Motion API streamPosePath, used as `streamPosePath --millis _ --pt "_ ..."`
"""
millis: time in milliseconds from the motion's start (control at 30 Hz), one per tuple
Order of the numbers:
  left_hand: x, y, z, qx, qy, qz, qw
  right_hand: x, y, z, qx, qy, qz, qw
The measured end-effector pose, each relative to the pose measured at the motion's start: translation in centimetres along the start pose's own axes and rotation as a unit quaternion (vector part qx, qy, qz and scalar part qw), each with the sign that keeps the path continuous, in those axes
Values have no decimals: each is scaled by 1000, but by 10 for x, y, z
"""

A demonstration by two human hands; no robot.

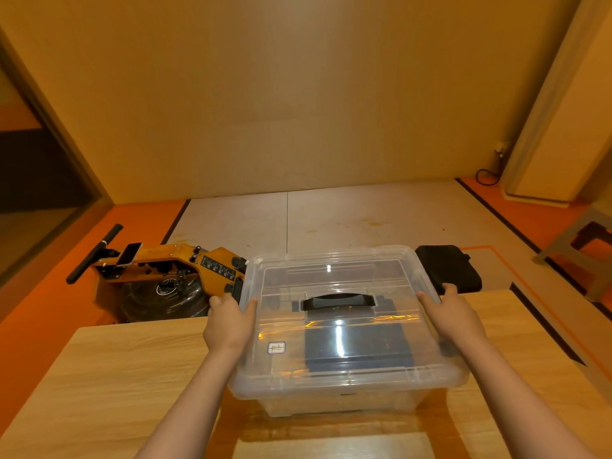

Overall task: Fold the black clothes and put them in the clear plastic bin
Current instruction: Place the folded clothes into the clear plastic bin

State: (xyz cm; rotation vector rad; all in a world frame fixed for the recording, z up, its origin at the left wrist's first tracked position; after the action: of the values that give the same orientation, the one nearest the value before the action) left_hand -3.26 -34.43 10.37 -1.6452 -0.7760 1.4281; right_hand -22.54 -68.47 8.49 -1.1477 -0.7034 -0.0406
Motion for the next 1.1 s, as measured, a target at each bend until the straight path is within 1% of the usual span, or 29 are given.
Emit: streamPosePath --millis 100,167,233,333,433,500,600,667,733,800,933,1100 --pt "-2 3 0 28 2 10 1000 -3 3 -1 31 48 -6 998" --pt "-4 1 -2 36 2 -21 999 -4 4 -3 38 59 0 998" --pt "-6 0 -4 43 2 -54 998 -5 3 -4 11 58 22 998" --pt "-6 -1 -7 35 11 -56 998 -4 -2 0 -45 44 45 997" --pt "-7 -1 -5 26 28 -50 998 -2 -5 5 -61 29 59 996" --pt "-9 -2 -4 24 45 -69 996 0 -7 8 -72 15 65 995" --pt "-7 -4 -9 48 63 -78 994 2 -9 13 -99 -7 103 990" --pt "-3 -3 -12 90 61 -28 994 3 -9 14 -101 -11 127 987" --pt "-1 0 -9 132 27 86 987 4 -8 13 -86 -16 117 989" --pt "0 2 -5 131 0 165 978 5 -7 12 -73 -21 104 992" --pt "-2 3 -3 124 2 177 976 8 -6 10 -73 -34 129 988" --pt "-3 3 -2 122 12 177 977 14 -6 17 -94 -66 145 983"
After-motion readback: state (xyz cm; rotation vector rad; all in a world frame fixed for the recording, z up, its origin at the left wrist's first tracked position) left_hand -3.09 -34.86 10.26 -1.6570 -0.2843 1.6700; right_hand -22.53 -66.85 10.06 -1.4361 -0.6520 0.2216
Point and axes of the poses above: each hand's wrist, its own z-axis away from the middle knuckle, its own y-axis out of the palm, x = y × z, the point moved 4 cm from there along -z, towards the middle knuckle, and after that the axes turned 6 degrees about y, right-handed, at the moved point
